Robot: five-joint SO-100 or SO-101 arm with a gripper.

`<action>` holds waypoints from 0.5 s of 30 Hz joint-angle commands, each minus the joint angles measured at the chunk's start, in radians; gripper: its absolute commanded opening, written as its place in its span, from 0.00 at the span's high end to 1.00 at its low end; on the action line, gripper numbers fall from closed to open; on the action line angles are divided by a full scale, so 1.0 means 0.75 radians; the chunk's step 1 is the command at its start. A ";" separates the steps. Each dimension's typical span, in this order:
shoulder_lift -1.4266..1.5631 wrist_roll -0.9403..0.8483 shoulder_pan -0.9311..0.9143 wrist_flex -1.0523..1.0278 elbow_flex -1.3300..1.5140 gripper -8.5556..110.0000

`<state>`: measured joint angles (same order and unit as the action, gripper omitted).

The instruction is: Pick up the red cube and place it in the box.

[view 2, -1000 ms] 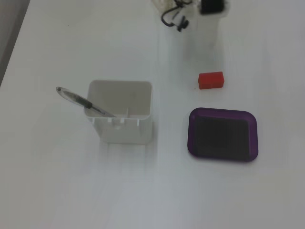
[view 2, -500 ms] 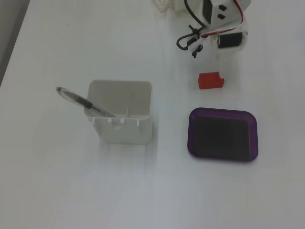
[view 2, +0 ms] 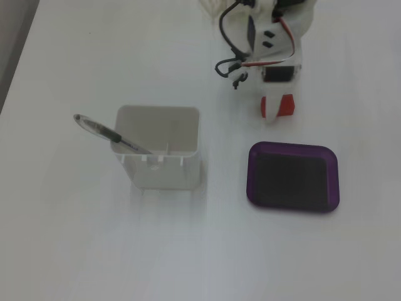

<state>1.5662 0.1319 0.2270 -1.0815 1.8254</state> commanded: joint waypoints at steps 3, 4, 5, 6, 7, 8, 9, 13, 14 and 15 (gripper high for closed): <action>-0.047 -0.004 -0.025 0.012 -0.039 0.74; -0.051 0.000 -0.020 0.012 -0.039 0.74; -0.051 0.006 -0.018 0.012 -0.039 0.74; -0.045 0.010 -0.014 0.012 -0.037 0.74; -0.043 0.010 -0.012 0.018 -0.037 0.74; -0.037 0.010 -0.006 0.031 -0.037 0.74; -0.037 0.006 0.008 0.039 -0.037 0.74; -0.039 0.006 0.055 0.039 -0.043 0.74; -0.041 0.010 0.070 0.039 -0.043 0.74; -0.049 0.010 0.084 0.039 -0.043 0.74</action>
<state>1.5202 0.1319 0.2730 -1.0569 1.8254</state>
